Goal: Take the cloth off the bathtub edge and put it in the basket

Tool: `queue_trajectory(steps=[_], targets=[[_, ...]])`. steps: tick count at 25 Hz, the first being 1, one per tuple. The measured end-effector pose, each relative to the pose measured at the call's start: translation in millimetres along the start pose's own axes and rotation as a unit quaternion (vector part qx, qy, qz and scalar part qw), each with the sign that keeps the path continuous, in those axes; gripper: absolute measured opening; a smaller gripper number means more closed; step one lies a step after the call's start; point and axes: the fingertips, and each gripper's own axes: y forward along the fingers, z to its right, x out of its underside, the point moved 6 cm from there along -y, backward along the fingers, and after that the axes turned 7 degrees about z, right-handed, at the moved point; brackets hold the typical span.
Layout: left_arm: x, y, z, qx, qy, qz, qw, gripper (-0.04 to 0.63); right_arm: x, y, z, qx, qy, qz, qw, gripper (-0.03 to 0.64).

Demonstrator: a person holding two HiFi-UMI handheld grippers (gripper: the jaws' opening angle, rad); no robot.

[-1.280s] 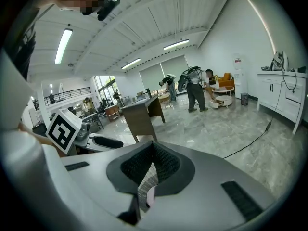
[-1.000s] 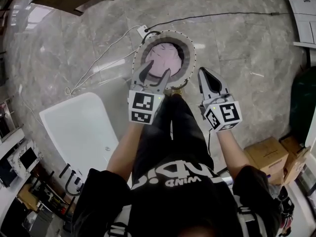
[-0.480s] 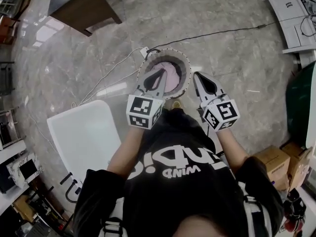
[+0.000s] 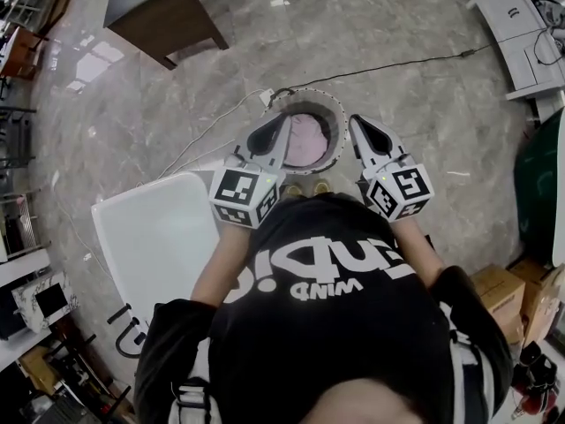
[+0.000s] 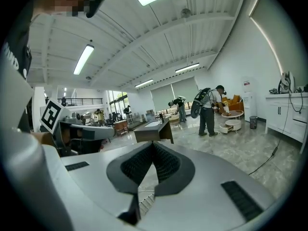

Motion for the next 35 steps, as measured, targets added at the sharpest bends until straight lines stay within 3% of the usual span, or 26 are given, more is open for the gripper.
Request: queue_trajectory(steps=[10, 35], targets=[[3, -20, 0, -0.008, -0.008, 0.021, 0.9997, 0.015, 1, -5, -14, -0.005, -0.004, 0.000, 1.000, 0.011], [16, -27, -1, -0.016, -0.015, 0.008, 0.9997, 0.015, 2, -7, -22, -0.014, -0.006, -0.001, 1.000, 0.011]])
